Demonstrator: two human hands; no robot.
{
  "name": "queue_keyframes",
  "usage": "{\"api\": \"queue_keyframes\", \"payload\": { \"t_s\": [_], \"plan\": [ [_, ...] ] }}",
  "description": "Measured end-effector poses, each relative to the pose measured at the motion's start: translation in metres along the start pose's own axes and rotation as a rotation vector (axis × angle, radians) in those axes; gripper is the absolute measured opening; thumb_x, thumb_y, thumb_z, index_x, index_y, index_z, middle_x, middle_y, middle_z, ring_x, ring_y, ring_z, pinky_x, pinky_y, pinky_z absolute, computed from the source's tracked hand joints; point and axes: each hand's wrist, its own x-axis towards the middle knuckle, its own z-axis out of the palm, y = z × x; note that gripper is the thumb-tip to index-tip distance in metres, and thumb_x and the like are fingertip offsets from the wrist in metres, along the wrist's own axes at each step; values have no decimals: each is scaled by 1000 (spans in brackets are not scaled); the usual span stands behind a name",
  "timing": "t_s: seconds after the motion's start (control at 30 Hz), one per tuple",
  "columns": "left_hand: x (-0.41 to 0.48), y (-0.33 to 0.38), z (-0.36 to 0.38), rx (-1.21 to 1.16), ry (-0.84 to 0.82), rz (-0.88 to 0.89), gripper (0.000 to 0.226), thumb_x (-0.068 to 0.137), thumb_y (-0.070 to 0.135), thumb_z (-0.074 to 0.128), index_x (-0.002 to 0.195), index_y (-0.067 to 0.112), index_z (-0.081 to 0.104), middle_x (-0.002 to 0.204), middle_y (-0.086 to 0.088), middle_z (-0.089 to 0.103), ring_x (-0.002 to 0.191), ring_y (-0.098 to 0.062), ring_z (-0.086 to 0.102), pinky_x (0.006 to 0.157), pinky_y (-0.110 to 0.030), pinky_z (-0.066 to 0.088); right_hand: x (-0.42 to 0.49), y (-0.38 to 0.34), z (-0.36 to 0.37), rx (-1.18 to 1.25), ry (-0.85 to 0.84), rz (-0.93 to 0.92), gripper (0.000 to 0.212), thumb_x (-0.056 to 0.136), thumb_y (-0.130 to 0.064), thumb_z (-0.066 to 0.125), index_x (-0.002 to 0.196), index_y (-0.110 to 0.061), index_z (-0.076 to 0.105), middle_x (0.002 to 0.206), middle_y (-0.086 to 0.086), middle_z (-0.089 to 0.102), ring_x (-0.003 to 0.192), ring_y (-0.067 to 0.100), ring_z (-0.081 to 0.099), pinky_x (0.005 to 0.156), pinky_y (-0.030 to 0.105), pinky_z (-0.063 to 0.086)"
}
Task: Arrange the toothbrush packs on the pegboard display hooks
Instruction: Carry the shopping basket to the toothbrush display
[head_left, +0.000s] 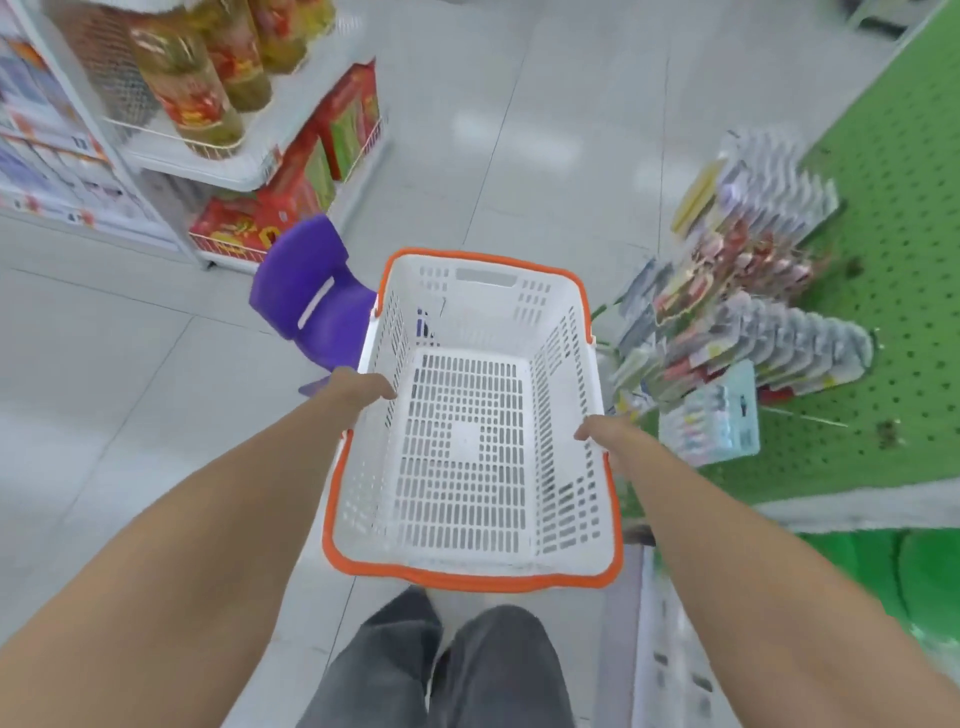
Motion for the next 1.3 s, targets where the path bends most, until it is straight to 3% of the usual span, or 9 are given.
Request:
{"api": "queue_keyframes", "payload": {
  "t_s": [0.1,0.23,0.4,0.47,0.57,0.73,0.97,1.1,1.3],
  "plan": [
    [47,83,12,7,21,20,37,81,12,73,76,2,38,89,-11,46,77,-25,47,75,-35,40,57,-69,-26,-19,-5,7,56,89,-4,63,140,2,41,151,16,38,137,32,40,96,40,42],
    [126,176,36,2,-10,32,48,87,14,69,124,3,40,110,-9,35,99,-31,48,80,-38,38,135,-163,-56,-75,12,17,51,90,-5,61,137,4,44,146,12,42,131,32,45,86,35,41],
    [198,274,56,-25,8,-17,70,86,12,68,142,-5,30,109,-12,44,94,-30,47,82,-38,39,218,-260,-94,-153,16,23,46,95,-9,56,138,0,43,140,15,48,128,30,48,103,37,43],
    [226,309,59,-30,15,-33,74,85,16,69,143,-3,28,106,-15,47,92,-30,47,83,-40,42,248,-295,-106,-113,80,22,35,95,-9,53,129,-1,49,109,9,60,108,24,58,93,32,48],
    [276,360,66,-20,-1,-50,73,88,18,65,146,0,24,142,-21,38,116,-38,46,86,-42,42,296,-349,-118,-19,154,-3,22,94,-7,54,112,5,53,73,7,47,65,22,49,69,31,39],
    [371,433,80,12,15,-80,60,92,12,56,143,-2,27,143,-23,39,116,-41,49,82,-40,45,378,-438,-130,6,177,-9,30,91,-13,67,112,6,57,118,22,63,112,37,60,76,37,45],
    [482,490,97,-65,66,-174,50,92,7,56,136,-4,36,106,-17,47,100,-34,50,79,-39,39,507,-535,-123,-71,143,-62,31,89,-10,66,114,7,59,112,19,64,87,25,58,71,32,42],
    [554,492,120,-172,84,-259,45,90,4,56,132,-5,42,126,-18,50,101,-33,53,78,-38,39,593,-573,-101,-205,168,-93,23,83,-14,64,101,-3,55,104,15,58,89,29,58,64,31,44],
    [672,440,172,-294,61,-404,35,93,4,51,128,1,49,127,-19,53,118,-35,55,89,-43,48,721,-595,-49,-326,222,-231,35,84,-12,51,119,-6,56,118,14,56,111,34,57,91,43,52]
  ]
}}
